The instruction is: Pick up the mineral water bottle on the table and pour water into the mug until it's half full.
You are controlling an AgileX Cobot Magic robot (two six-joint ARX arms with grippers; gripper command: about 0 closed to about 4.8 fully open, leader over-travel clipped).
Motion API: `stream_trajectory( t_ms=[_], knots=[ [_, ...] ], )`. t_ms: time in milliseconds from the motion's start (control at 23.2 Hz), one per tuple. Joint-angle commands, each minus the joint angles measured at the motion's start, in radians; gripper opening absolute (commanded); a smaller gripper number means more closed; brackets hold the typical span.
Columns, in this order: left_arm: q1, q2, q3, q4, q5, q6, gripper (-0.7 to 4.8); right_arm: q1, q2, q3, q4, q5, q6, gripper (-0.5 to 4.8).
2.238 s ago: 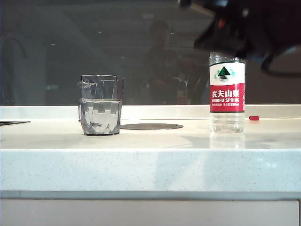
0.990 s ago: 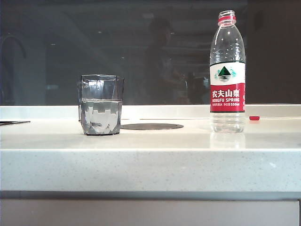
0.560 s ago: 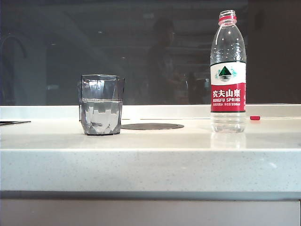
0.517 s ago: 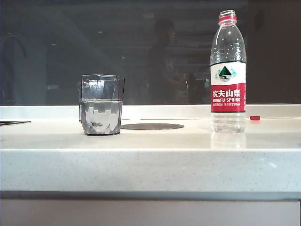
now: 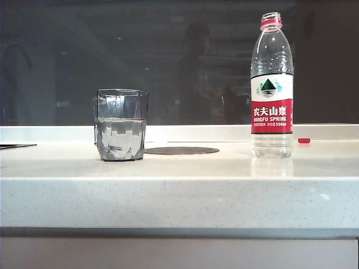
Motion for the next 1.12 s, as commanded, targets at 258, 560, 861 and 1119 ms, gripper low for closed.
stream_trajectory(
  t_ms=[258, 560, 861, 1119],
  knots=[
    [0.002, 0.000, 0.003, 0.009, -0.003, -0.002, -0.04, 0.001, -0.002, -0.003, -0.013, 0.002, 0.005, -0.01],
    [0.002, 0.000, 0.003, 0.009, -0.003, -0.002, -0.04, 0.027, -0.002, -0.003, -0.020, 0.002, 0.005, -0.01],
    [0.002, 0.000, 0.003, 0.009, -0.003, -0.002, -0.04, 0.026, -0.002, -0.003, -0.020, -0.003, 0.005, -0.01],
    [0.002, 0.000, 0.003, 0.009, -0.003, -0.002, -0.04, 0.026, -0.002, -0.003, -0.029, -0.002, 0.005, 0.00]
  ],
)
